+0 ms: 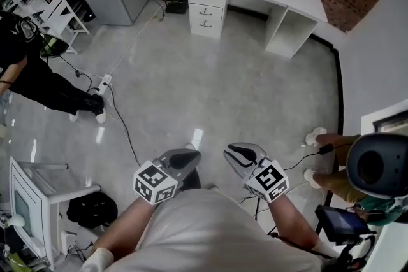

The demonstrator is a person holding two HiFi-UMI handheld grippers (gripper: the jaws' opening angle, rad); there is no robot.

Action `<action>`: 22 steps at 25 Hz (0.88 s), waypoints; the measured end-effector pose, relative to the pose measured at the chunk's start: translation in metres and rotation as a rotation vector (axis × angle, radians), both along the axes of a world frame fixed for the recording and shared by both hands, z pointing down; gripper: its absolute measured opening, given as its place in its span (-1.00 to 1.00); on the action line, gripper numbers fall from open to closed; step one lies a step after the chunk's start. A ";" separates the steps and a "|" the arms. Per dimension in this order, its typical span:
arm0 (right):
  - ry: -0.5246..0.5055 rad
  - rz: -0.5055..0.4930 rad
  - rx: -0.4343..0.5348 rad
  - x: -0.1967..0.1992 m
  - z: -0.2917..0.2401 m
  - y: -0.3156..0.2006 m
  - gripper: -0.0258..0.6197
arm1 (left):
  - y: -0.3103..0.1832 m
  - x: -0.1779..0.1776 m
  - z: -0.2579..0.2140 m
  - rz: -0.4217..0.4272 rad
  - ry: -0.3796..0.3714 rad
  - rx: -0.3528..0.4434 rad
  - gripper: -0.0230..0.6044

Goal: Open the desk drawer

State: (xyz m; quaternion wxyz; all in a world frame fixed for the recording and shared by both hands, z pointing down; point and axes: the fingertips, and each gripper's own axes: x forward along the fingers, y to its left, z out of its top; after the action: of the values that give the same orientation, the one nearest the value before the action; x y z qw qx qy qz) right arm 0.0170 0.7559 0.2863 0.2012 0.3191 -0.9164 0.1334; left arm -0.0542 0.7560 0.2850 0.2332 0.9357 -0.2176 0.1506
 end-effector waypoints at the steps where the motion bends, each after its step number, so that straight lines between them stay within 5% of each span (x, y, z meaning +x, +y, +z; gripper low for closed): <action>1: 0.006 0.010 -0.005 -0.001 0.000 -0.015 -0.71 | -0.016 0.000 0.001 0.003 0.011 0.000 -0.91; 11: 0.035 0.105 0.021 -0.030 -0.025 -0.194 -0.66 | -0.194 -0.023 -0.008 0.073 0.061 0.007 -0.81; 16: 0.045 0.029 -0.002 -0.043 -0.017 -0.259 -0.66 | -0.264 -0.024 0.003 0.017 0.102 -0.035 -0.81; 22: 0.022 -0.012 -0.034 -0.005 0.002 -0.371 -0.66 | -0.367 0.002 0.025 -0.056 0.118 -0.086 -0.81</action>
State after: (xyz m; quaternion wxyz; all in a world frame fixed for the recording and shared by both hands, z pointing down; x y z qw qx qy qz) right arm 0.0125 0.3854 0.2880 0.2177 0.3115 -0.9136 0.1443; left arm -0.0523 0.3893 0.3102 0.2896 0.9256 -0.2229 0.0979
